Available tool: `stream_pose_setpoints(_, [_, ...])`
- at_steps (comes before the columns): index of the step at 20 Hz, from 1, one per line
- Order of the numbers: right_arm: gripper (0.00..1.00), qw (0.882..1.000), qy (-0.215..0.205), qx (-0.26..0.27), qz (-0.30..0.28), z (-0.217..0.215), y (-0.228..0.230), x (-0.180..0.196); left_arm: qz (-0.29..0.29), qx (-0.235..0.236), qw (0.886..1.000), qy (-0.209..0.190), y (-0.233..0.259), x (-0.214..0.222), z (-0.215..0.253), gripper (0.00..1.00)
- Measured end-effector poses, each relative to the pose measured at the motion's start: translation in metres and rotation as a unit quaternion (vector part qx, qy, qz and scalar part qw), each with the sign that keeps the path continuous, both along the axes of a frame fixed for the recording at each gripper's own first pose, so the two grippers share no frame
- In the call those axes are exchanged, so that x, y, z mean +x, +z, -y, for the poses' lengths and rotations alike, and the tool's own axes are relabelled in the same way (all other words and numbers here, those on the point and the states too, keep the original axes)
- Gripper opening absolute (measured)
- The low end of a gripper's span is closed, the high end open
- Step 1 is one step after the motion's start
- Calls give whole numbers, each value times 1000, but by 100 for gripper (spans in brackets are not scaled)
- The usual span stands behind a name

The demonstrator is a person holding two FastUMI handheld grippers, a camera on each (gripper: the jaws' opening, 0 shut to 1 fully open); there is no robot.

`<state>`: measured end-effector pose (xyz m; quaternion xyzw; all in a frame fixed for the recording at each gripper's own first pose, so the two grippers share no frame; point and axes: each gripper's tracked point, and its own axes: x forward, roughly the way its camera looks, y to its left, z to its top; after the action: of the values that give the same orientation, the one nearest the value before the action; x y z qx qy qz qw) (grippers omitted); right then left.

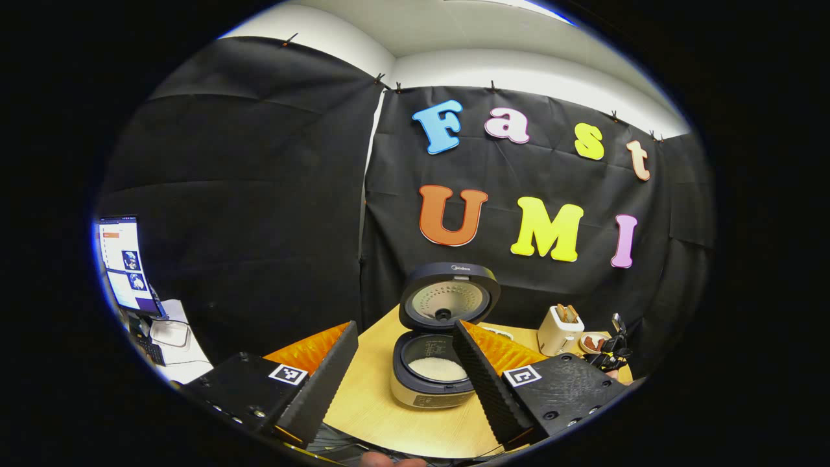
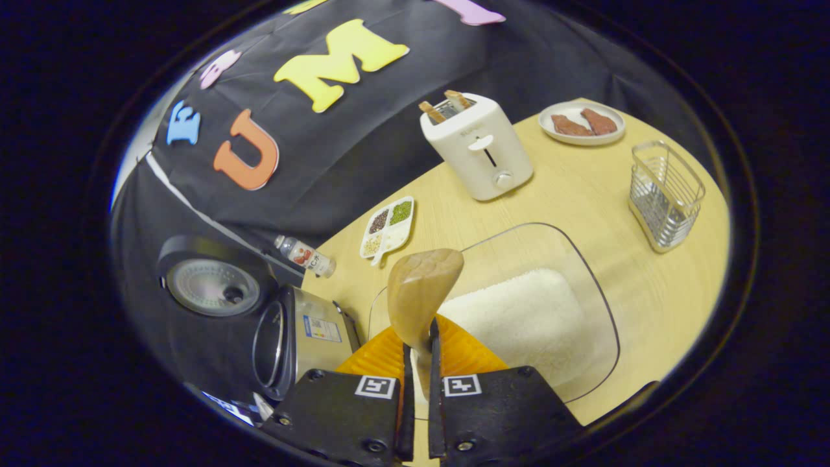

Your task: Close the left gripper, press the button to open the rice cooker; take a wooden spoon from the chopstick holder with the right hand, scoop a spoonful of rice and pour it into the rice cooker, then put the wooden spoon back into the chopstick holder.

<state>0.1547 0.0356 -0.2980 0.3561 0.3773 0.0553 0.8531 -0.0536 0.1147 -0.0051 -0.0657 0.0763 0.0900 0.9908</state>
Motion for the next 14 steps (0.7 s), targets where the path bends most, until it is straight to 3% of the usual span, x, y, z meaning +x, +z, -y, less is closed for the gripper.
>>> stream_pose_setpoints(5, [13,991,-61,121,-13,31,5,-3,-1,3,1000,-9,1,8,18,94])
stream_pose_setpoints(11, [13,978,-94,184,12,63,35,3,0,3,999,-32,5,22,47,94])
stream_pose_setpoints(14, [13,977,-80,194,37,65,67,2,1,6,999,-39,5,26,53,94])
